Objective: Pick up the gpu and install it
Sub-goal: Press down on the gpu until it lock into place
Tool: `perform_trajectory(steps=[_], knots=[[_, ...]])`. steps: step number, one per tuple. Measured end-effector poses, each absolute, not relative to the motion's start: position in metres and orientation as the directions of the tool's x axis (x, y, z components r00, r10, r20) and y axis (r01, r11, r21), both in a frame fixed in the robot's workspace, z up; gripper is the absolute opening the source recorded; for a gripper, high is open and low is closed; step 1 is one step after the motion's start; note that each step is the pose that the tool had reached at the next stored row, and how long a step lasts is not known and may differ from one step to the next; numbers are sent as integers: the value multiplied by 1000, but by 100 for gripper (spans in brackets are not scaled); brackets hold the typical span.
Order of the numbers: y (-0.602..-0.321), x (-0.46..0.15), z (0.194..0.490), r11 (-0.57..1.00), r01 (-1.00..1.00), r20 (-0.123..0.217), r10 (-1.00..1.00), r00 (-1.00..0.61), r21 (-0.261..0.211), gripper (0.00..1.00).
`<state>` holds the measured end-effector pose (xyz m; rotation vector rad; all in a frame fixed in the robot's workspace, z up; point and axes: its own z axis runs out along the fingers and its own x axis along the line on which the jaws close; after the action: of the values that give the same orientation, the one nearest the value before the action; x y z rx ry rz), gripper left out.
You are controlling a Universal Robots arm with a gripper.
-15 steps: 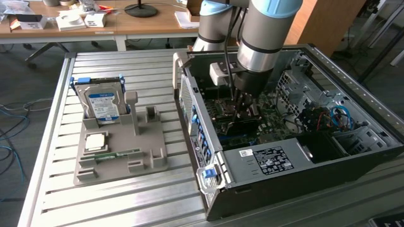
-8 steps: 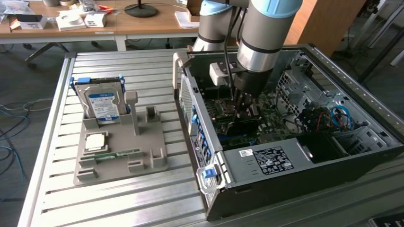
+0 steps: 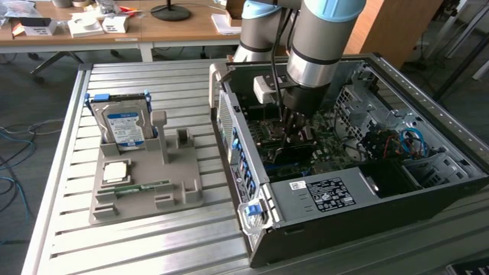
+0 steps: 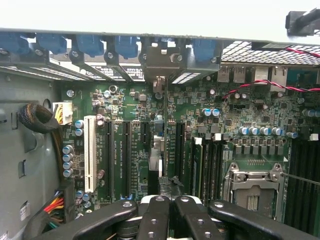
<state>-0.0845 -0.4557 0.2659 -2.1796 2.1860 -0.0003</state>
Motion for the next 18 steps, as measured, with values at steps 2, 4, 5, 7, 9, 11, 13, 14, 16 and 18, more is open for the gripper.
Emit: perform_trajectory(steps=[2, 4, 5, 7, 9, 11, 13, 14, 16, 18], knots=[[-456, -84, 266, 4, -999, -39, -999, -2, -39, 11], [-456, -84, 266, 4, -999, -39, -999, -2, -39, 11], [-455, -84, 266, 4, -999, -39, -999, -2, -39, 11], [-455, -84, 266, 4, -999, -39, -999, -2, -39, 11], [-455, -84, 266, 4, -999, -39, -999, -2, -39, 11], [-455, -84, 266, 4, -999, -39, -999, -2, -39, 11], [-454, -84, 266, 4, -999, -39, -999, -2, -39, 11], [-454, -84, 266, 4, -999, -39, -999, -2, -39, 11], [-454, -85, 266, 4, -999, -39, -999, -2, -39, 11], [-454, -85, 266, 4, -999, -39, -999, -2, -39, 11]])
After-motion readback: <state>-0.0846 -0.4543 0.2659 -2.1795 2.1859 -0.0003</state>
